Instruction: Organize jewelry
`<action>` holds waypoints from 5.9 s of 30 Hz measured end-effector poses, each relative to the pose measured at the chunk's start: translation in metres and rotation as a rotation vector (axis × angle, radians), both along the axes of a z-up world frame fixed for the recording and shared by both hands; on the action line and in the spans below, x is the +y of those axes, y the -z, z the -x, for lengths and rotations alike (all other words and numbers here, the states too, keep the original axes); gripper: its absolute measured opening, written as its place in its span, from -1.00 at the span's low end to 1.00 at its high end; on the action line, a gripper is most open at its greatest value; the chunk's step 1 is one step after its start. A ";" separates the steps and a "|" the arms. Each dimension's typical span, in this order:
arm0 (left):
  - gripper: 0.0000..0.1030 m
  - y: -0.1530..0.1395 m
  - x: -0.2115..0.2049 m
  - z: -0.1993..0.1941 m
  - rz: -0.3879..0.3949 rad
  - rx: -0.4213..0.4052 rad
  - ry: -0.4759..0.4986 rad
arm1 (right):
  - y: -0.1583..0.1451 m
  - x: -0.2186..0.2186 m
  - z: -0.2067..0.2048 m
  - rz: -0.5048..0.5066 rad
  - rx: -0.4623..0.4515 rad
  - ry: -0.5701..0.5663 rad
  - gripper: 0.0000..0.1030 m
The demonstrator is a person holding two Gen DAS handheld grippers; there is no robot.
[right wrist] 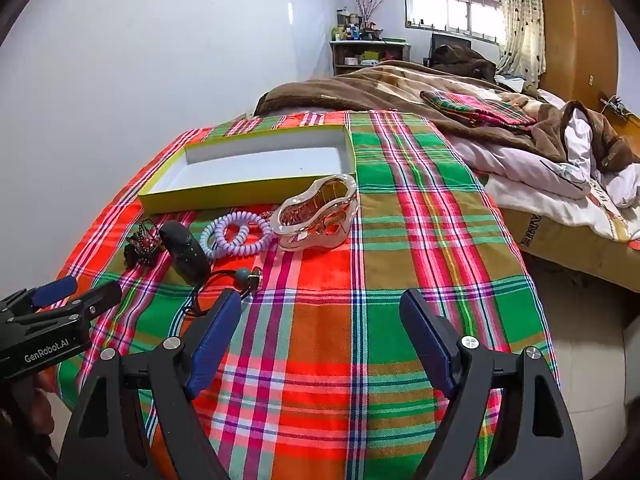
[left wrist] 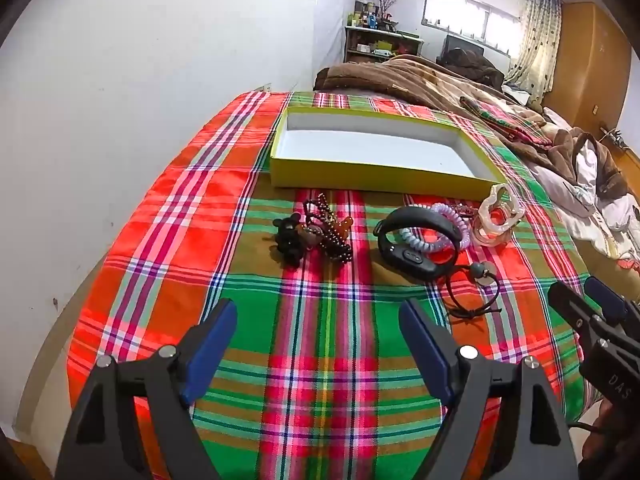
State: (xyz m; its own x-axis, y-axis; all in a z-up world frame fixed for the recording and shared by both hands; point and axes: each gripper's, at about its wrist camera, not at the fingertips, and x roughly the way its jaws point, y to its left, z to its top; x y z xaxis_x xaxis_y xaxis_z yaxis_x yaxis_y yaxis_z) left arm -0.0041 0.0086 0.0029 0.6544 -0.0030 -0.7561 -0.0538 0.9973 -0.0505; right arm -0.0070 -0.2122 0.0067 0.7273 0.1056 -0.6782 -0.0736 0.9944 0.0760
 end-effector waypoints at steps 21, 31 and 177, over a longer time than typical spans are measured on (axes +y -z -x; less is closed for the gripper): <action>0.65 0.001 0.003 -0.002 -0.010 0.001 -0.010 | 0.000 0.003 0.001 0.002 0.002 -0.005 0.58; 0.65 0.000 0.002 -0.002 -0.025 -0.003 -0.013 | 0.001 0.002 0.000 -0.003 0.002 -0.006 0.58; -0.67 -0.055 0.047 -0.113 0.200 -0.078 0.073 | -0.036 -0.037 -0.111 -0.117 -0.038 -0.033 -0.75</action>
State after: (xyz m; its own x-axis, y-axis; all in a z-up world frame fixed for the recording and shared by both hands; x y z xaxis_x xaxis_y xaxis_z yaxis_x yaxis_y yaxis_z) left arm 0.1092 0.0553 0.0581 0.7037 -0.1976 -0.6825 0.0301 0.9680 -0.2492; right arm 0.1041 -0.2494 0.0429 0.7474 0.2066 -0.6314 -0.1108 0.9759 0.1881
